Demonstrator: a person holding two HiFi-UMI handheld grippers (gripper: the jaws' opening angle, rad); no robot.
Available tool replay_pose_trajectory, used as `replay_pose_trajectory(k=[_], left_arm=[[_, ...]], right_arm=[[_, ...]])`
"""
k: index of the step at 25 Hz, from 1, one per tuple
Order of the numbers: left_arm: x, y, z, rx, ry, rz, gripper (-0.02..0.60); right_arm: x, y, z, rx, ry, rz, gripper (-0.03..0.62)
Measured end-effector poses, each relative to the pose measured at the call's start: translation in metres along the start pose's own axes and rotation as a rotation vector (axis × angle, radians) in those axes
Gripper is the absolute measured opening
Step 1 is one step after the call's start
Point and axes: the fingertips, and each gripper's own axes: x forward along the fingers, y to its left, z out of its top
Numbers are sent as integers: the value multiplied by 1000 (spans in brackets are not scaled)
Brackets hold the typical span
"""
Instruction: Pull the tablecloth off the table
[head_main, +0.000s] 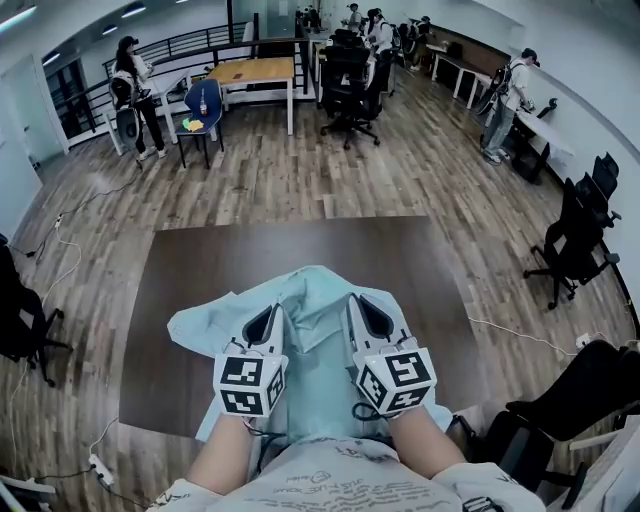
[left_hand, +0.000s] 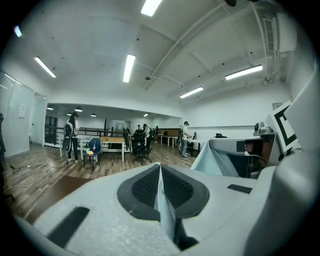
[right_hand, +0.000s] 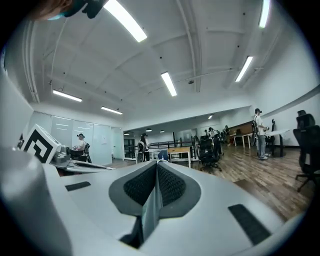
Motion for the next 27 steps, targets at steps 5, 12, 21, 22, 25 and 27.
replay_pose_trajectory(k=[5,12,21,22,25,27], left_arm=[[-15,3,17,43,-47,7,12],[-24,7,13,43,-23,21,12],[-31,6,0,30,-6,25,14],[-31,6,0,25,-4,24,14],[-31,6,-3,14,3,20,14],[-31,5,-5,9,8,17,14]], right_arm=[[-10,4,13,9,-39,-45,14],[-20,15,14,14,-33,-66,14],[-28,21,4,9,-11,-64,14],[-28,22,4,8,-7,-62,14],[-29,23,1,8,4,-59,14],[-30,23,-1,9,11,-59,14]])
